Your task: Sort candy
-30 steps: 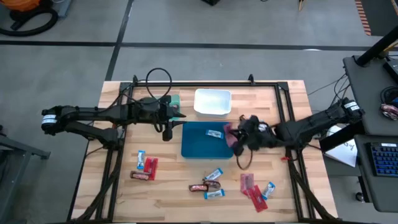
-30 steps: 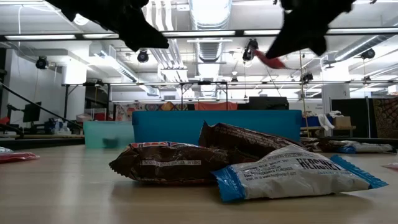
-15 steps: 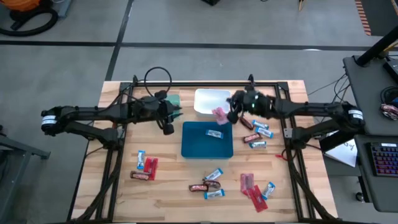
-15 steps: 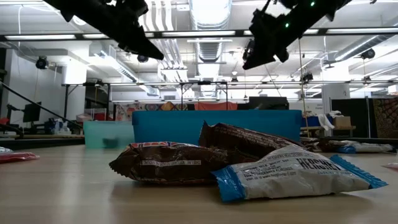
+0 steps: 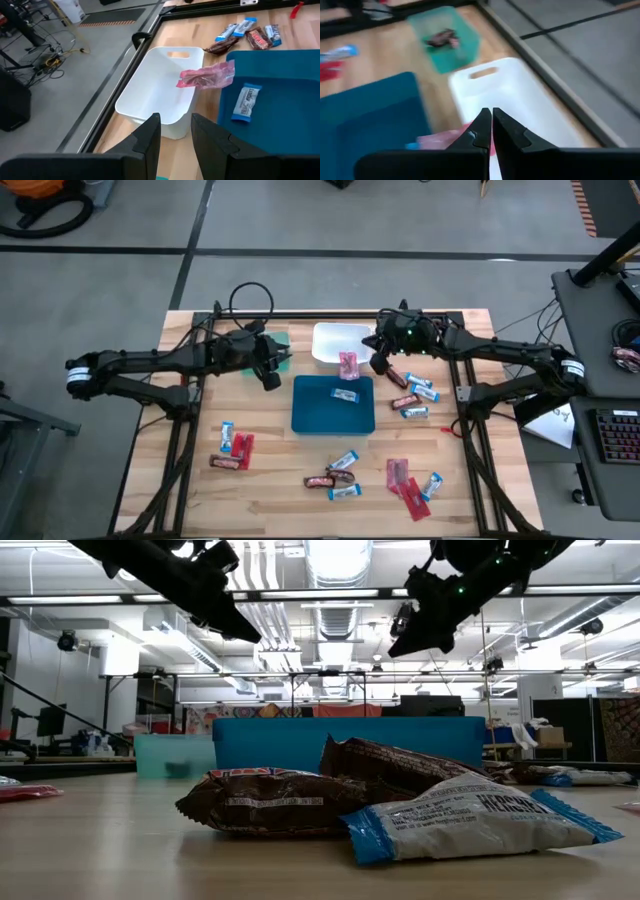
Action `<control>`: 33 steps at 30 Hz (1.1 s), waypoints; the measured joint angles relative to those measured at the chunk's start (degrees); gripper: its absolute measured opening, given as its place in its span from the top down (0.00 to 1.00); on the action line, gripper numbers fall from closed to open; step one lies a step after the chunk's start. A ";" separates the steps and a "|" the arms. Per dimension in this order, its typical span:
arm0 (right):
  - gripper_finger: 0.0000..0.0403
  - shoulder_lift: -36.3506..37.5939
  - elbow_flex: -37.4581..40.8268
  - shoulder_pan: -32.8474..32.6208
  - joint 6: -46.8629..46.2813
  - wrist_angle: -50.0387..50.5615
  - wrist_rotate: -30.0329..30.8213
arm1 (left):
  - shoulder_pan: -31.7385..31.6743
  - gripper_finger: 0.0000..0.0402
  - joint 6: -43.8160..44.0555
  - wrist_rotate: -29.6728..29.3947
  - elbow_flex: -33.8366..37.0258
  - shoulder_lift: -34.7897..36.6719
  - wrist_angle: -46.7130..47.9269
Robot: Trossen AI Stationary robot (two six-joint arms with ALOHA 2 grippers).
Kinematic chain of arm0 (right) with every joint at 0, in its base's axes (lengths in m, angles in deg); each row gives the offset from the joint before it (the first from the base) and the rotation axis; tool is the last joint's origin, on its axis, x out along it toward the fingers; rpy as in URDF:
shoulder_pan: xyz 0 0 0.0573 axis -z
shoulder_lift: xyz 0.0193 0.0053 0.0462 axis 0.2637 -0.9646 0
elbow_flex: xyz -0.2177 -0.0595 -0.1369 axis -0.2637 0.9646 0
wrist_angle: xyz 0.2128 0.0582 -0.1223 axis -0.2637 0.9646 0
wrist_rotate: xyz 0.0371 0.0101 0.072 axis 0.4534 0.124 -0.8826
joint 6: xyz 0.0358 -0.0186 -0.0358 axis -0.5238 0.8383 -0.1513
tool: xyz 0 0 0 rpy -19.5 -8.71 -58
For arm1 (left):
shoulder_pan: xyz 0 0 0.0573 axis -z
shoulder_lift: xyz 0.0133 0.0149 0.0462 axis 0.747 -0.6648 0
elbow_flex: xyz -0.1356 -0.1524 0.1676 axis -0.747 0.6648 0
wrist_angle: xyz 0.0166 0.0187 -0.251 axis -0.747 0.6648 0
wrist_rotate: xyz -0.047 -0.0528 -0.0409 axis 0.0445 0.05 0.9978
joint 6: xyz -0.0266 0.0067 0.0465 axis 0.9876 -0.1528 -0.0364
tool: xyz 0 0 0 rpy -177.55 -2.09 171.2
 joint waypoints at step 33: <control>0.98 -16.35 1.86 -4.66 -10.03 -2.26 -5.76 | -0.04 0.77 0.00 0.02 0.00 0.00 0.09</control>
